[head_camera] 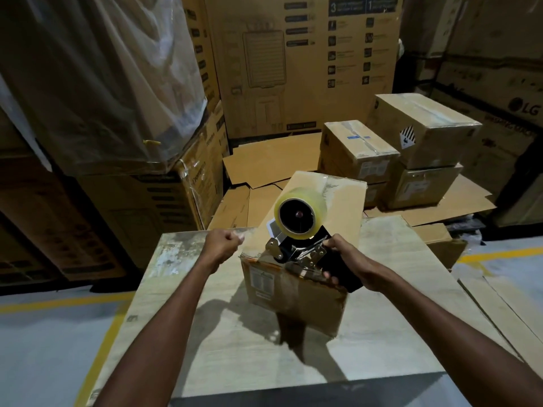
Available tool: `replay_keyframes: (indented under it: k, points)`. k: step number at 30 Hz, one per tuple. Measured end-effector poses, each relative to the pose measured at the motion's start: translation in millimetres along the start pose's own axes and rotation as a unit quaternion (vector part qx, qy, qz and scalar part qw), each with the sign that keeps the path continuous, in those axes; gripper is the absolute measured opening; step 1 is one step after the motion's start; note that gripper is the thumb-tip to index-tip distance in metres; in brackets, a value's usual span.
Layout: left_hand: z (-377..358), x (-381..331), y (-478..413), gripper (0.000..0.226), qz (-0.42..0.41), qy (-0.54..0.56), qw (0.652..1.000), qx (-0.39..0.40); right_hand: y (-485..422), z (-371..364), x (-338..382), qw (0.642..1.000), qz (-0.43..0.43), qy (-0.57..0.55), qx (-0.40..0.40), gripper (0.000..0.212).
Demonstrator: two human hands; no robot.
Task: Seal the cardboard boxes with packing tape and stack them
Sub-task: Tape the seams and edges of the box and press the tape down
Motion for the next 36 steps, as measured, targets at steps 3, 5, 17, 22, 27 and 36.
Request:
replay_keyframes:
  k: [3, 5, 17, 22, 27, 36]
  points:
    - [0, 13, -4, 0.039, -0.016, -0.032, 0.999, 0.001, -5, -12, -3, 0.999, -0.009, 0.021, -0.025, 0.071]
    - [-2, 20, -4, 0.040, -0.027, -0.050, 0.998, -0.003, -7, -16, -5, 0.999, -0.009, 0.025, -0.033, 0.072]
    - [-13, 34, -4, 0.040, -0.073, -0.067, 0.995, 0.032, -9, -25, -5, 0.997, -0.012, 0.049, -0.062, 0.065]
    - [-19, 42, 0, 0.032, -0.072, -0.064, 0.992, 0.076, -9, -23, -5, 0.997, -0.002, 0.062, -0.053, 0.066]
    - [-24, 54, 3, 0.030, -0.017, -0.003, 0.993, 0.117, -9, -20, -4, 0.998, -0.017, 0.053, -0.031, 0.066]
    - [-25, 75, 15, 0.043, -0.184, -0.123, 0.973, -0.062, -15, -12, 1, 0.997, -0.045, 0.055, 0.030, 0.068]
Point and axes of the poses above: each hand's wrist, its own y-axis away from the middle knuckle, its own z-axis out of the back of the hand, x = y × z, the point moved 1 cm from there along -y, towards the middle knuckle, and after that the axes turned 5 degrees about -y, right-handed, at the moved point
